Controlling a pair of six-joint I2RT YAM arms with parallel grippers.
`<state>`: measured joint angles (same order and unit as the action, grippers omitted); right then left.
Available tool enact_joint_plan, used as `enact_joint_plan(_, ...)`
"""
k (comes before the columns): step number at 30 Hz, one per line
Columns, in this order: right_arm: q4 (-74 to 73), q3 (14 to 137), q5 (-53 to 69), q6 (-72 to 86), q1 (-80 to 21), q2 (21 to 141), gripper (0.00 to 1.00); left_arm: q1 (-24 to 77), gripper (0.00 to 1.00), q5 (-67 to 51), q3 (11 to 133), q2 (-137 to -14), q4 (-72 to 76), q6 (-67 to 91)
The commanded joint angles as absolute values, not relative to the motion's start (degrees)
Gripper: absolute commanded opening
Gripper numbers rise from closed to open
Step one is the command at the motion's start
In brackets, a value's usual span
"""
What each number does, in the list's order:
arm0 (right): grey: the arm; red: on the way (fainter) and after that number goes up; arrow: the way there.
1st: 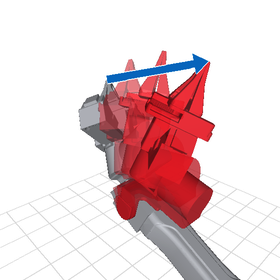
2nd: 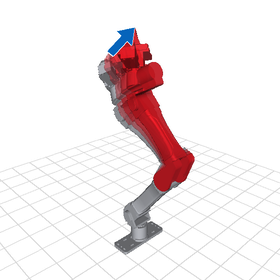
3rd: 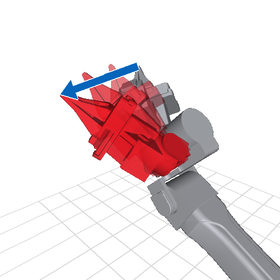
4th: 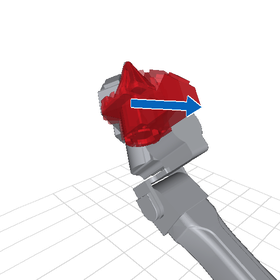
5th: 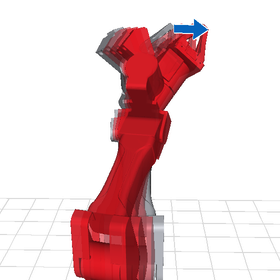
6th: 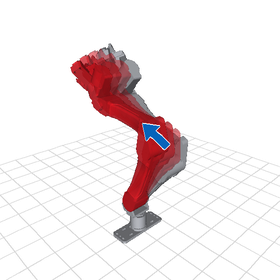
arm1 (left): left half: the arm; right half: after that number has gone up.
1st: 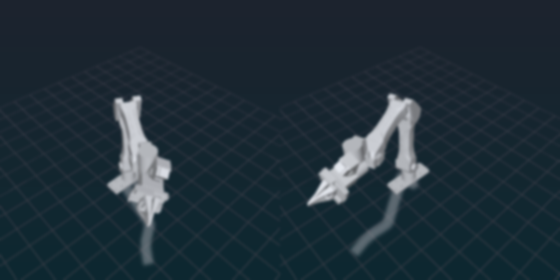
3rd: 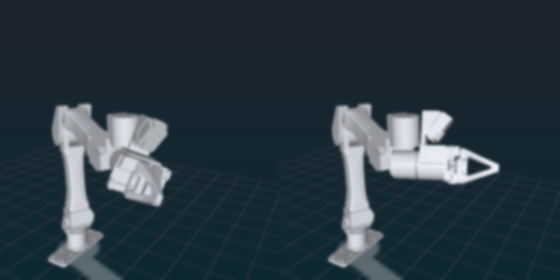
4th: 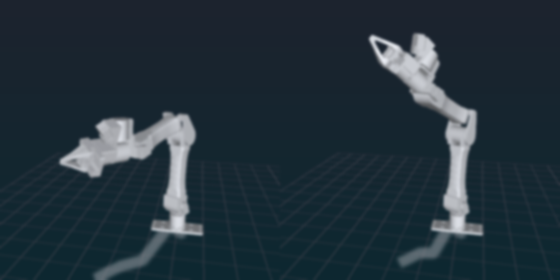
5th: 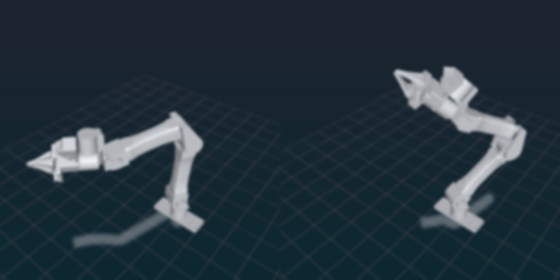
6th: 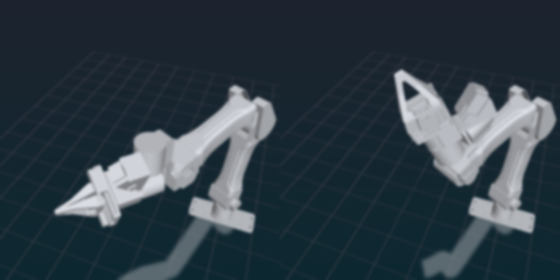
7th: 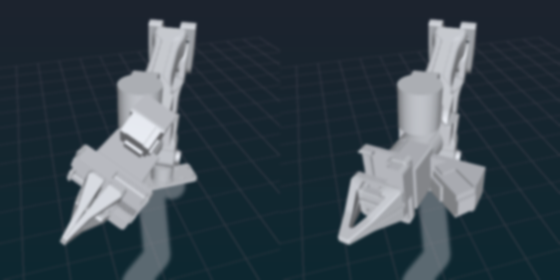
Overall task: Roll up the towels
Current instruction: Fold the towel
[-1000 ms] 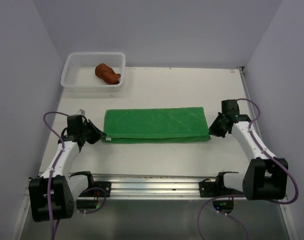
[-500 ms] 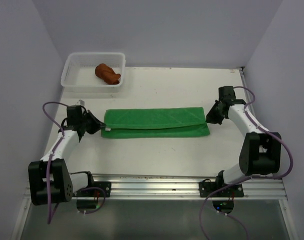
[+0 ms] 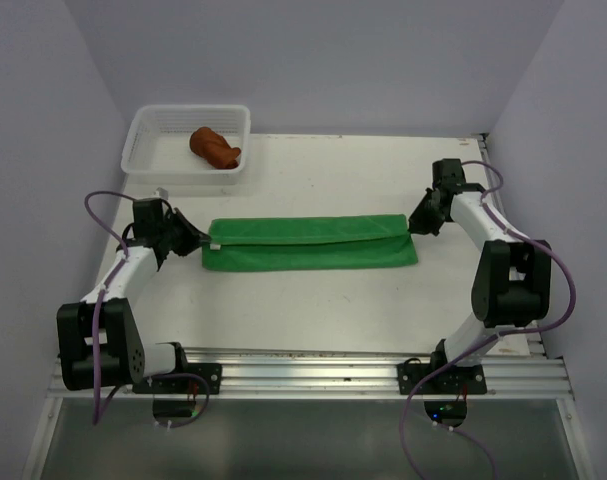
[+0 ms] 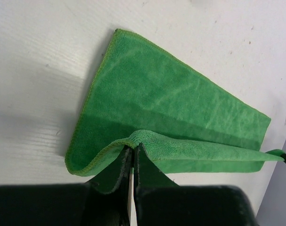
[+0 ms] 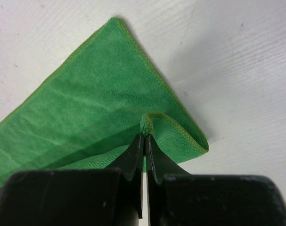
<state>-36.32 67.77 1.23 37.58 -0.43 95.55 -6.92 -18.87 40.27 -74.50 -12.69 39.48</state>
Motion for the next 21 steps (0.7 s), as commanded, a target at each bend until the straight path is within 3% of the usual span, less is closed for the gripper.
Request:
enact_joint_plan(1,-35.68,71.45,2.02,38.32,-0.26,96.94,0.0,-6.68,0.01,-18.81,43.5,-75.84,-9.23,38.15)
enact_joint_plan(21,-35.6,76.9,2.55,39.2,-0.26,103.44,0.0,-6.59,0.03,-21.44,45.53,-82.79,-4.4,37.0)
